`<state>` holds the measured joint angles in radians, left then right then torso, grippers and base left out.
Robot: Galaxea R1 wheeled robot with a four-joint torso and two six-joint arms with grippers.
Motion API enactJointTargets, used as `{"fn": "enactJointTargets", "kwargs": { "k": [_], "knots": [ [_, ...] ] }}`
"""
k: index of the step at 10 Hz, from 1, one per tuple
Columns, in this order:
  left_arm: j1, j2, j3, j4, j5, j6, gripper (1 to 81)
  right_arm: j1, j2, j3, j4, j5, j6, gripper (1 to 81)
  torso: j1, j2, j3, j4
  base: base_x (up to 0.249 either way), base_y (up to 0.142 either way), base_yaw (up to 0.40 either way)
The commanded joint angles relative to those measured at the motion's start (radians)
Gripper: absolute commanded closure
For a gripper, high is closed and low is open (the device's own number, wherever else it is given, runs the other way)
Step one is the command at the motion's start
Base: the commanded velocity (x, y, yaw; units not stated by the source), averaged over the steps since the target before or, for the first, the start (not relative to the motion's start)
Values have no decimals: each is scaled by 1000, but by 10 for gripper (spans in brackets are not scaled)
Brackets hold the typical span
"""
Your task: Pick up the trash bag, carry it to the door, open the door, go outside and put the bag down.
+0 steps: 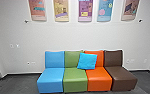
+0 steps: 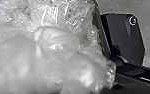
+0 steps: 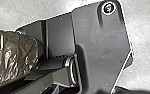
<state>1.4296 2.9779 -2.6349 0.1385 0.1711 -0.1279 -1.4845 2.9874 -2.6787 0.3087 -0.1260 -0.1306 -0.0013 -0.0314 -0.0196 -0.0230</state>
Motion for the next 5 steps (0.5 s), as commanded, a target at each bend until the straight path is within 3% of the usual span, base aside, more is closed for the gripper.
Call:
{"fn": "enactJointTargets", "kwargs": {
  "k": [1,5],
  "knots": [
    [-62,-2,1,6,59,4,811,60,0,2,-8,-66,-3,10,1,0,0,0,0,0,0],
    [-63,-5,1,6,59,5,811,60,3,2,-8,-66,-4,10,1,0,0,0,0,0,0]
  ]
}}
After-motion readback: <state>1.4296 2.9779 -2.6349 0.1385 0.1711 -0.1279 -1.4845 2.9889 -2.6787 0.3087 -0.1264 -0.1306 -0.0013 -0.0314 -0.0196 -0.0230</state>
